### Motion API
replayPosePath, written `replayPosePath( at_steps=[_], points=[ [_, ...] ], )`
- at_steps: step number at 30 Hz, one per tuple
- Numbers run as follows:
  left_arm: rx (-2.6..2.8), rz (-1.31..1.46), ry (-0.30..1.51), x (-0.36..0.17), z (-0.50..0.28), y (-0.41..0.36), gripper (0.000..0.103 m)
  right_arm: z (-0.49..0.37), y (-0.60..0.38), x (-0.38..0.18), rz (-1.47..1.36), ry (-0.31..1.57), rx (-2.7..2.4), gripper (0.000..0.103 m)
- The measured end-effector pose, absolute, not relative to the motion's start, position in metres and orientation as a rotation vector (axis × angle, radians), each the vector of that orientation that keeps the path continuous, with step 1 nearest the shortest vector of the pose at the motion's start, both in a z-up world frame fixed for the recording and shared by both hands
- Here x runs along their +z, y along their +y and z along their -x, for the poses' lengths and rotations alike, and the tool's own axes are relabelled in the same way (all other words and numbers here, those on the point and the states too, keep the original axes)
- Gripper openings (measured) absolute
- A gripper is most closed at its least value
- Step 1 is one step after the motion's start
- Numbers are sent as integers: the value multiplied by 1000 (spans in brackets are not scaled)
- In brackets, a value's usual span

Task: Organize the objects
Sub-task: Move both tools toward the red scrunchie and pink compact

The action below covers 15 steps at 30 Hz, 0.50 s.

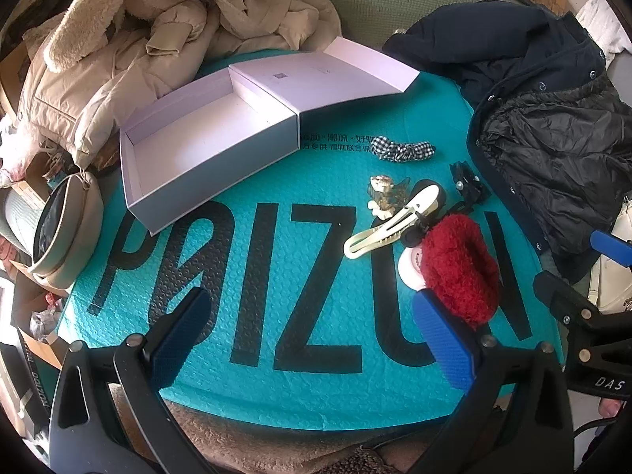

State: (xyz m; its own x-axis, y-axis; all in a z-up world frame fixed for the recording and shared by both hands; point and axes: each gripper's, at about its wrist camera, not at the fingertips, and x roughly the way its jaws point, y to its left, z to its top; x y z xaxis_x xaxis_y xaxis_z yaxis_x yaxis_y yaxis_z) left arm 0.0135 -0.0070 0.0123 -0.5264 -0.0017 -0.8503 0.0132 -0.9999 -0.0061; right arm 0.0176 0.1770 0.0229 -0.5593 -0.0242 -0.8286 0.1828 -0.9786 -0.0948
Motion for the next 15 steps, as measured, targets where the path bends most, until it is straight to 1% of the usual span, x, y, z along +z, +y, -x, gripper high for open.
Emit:
replayPosePath(
  at_steps=[9, 15],
  points=[
    [-2716, -1563, 38, -3, -9, -10, 102, -13, 179, 9, -1443, 247, -2622, 102],
    [-2709, -1607, 56, -17, -5, -10, 102, -7, 176, -1, -1438, 207, -2572, 102]
  ],
)
